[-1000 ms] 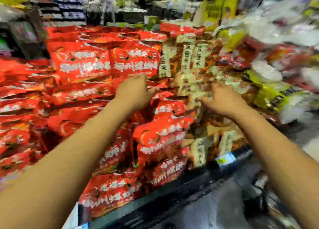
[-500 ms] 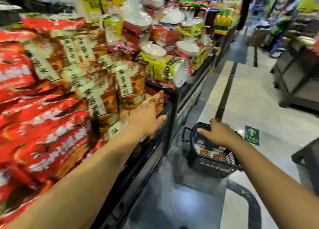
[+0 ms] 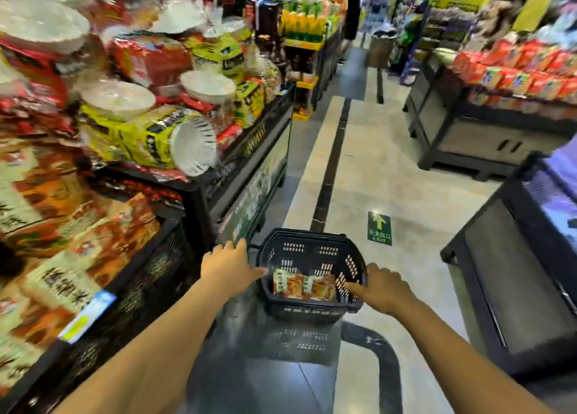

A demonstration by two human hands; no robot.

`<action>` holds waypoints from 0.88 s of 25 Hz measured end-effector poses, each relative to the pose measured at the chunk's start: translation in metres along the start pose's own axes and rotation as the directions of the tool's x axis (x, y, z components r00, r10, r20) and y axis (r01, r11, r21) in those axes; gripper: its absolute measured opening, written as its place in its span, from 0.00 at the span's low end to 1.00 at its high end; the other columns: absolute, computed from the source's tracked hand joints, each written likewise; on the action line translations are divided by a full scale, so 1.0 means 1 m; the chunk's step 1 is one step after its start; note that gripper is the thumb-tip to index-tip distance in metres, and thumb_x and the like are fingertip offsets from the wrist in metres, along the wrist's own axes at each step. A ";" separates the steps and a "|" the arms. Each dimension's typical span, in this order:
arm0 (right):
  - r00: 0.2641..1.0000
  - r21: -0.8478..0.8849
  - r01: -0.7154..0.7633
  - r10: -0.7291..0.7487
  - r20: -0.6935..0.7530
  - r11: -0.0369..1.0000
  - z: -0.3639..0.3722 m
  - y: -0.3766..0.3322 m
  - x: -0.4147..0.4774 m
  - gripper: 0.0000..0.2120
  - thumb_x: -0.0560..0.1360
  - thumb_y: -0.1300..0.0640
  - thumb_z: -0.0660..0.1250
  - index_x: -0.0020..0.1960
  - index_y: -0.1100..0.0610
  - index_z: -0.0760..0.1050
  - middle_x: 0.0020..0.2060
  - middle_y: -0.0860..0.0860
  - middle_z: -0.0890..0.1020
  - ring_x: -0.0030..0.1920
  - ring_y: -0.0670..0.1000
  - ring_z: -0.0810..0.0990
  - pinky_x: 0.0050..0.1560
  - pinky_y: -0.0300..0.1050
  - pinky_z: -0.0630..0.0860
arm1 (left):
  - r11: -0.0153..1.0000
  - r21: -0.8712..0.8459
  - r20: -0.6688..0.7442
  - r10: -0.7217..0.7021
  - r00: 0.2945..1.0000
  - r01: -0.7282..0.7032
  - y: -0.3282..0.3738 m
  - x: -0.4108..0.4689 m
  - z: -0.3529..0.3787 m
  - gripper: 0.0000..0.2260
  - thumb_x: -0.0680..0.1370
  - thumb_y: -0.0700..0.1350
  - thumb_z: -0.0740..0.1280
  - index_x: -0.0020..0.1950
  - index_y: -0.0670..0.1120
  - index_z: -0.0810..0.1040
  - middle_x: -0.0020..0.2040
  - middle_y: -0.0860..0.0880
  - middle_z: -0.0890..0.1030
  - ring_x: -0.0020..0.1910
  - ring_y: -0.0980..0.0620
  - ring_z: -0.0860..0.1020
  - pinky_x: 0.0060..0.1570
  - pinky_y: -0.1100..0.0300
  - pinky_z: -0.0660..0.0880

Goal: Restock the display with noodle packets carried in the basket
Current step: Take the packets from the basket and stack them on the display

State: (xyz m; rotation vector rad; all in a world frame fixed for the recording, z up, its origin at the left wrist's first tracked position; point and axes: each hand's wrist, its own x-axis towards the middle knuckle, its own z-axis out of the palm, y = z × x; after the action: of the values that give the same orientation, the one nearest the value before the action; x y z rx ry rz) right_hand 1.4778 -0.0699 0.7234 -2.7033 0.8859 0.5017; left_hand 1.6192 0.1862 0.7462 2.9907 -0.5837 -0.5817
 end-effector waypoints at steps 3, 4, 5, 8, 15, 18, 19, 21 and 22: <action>0.997 0.031 -0.048 0.046 0.057 0.998 0.001 0.026 0.036 0.34 0.75 0.32 0.60 0.68 0.57 0.65 0.63 0.60 0.76 0.62 0.62 0.74 0.58 0.51 0.73 | 1.000 0.021 0.026 0.015 1.000 -0.016 0.020 0.035 0.011 0.42 0.75 0.71 0.60 0.79 0.47 0.56 0.74 0.45 0.68 0.71 0.42 0.68 0.66 0.47 0.69; 0.994 0.051 -0.065 0.061 0.087 0.997 0.004 0.031 0.050 0.34 0.75 0.32 0.60 0.68 0.57 0.65 0.63 0.60 0.76 0.62 0.62 0.74 0.58 0.51 0.73 | 0.999 0.024 0.045 0.020 0.999 -0.021 0.024 0.048 0.015 0.42 0.75 0.71 0.60 0.79 0.47 0.56 0.74 0.45 0.68 0.71 0.42 0.68 0.65 0.47 0.69; 0.990 0.065 -0.082 0.074 0.118 0.994 0.008 0.035 0.065 0.35 0.75 0.32 0.60 0.69 0.57 0.64 0.63 0.60 0.75 0.63 0.62 0.74 0.58 0.51 0.73 | 0.999 0.032 0.069 0.019 0.997 -0.021 0.027 0.063 0.019 0.42 0.75 0.71 0.60 0.79 0.47 0.56 0.74 0.45 0.68 0.72 0.42 0.68 0.65 0.47 0.69; 0.977 0.092 -0.124 0.106 0.187 0.988 0.018 0.040 0.106 0.35 0.75 0.33 0.62 0.71 0.56 0.63 0.66 0.60 0.74 0.64 0.61 0.74 0.60 0.50 0.73 | 0.998 0.059 0.148 -0.012 0.989 0.003 0.025 0.107 0.028 0.39 0.75 0.70 0.60 0.77 0.47 0.59 0.73 0.45 0.69 0.70 0.42 0.69 0.64 0.48 0.70; 0.926 0.152 -0.260 0.202 0.318 0.954 0.052 0.042 0.235 0.33 0.74 0.37 0.65 0.71 0.55 0.65 0.66 0.58 0.76 0.63 0.60 0.75 0.60 0.51 0.75 | 0.994 0.103 0.323 -0.009 0.946 -0.026 0.031 0.265 0.040 0.35 0.76 0.67 0.61 0.74 0.46 0.62 0.70 0.44 0.72 0.66 0.41 0.73 0.62 0.49 0.71; 0.908 0.181 -0.295 0.216 0.360 0.938 0.072 0.050 0.290 0.33 0.74 0.37 0.66 0.71 0.56 0.65 0.65 0.59 0.76 0.62 0.61 0.76 0.59 0.50 0.75 | 0.986 0.147 0.364 0.014 0.931 -0.072 0.047 0.333 0.055 0.35 0.77 0.67 0.61 0.76 0.46 0.61 0.70 0.43 0.72 0.67 0.41 0.73 0.62 0.48 0.72; 0.898 0.184 -0.303 0.216 0.384 0.935 0.083 0.056 0.312 0.32 0.74 0.38 0.66 0.71 0.56 0.65 0.64 0.59 0.76 0.61 0.61 0.76 0.59 0.51 0.75 | 0.983 0.160 0.380 0.020 0.925 -0.087 0.054 0.356 0.065 0.35 0.77 0.67 0.61 0.75 0.46 0.62 0.70 0.44 0.73 0.66 0.41 0.73 0.62 0.48 0.72; 0.885 0.185 -0.305 0.207 0.416 0.934 0.107 0.068 0.355 0.32 0.74 0.36 0.66 0.69 0.55 0.67 0.63 0.59 0.77 0.60 0.61 0.77 0.58 0.54 0.76 | 0.981 0.162 0.415 0.035 0.909 -0.111 0.070 0.397 0.093 0.33 0.77 0.66 0.62 0.75 0.47 0.63 0.69 0.44 0.73 0.66 0.41 0.74 0.61 0.48 0.73; 0.883 0.186 -0.300 0.198 0.426 0.936 0.124 0.075 0.378 0.31 0.74 0.36 0.65 0.68 0.55 0.67 0.62 0.59 0.77 0.59 0.61 0.77 0.57 0.54 0.76 | 0.982 0.156 0.431 0.033 0.902 -0.111 0.077 0.416 0.113 0.33 0.77 0.66 0.62 0.75 0.47 0.63 0.70 0.44 0.73 0.66 0.41 0.74 0.61 0.48 0.73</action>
State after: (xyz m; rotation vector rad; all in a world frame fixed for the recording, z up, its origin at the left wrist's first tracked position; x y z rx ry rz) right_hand 1.6873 -0.2836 0.4516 -2.1566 1.0973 0.8980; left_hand 1.9078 -0.0354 0.5021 2.9896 -0.8045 -1.2609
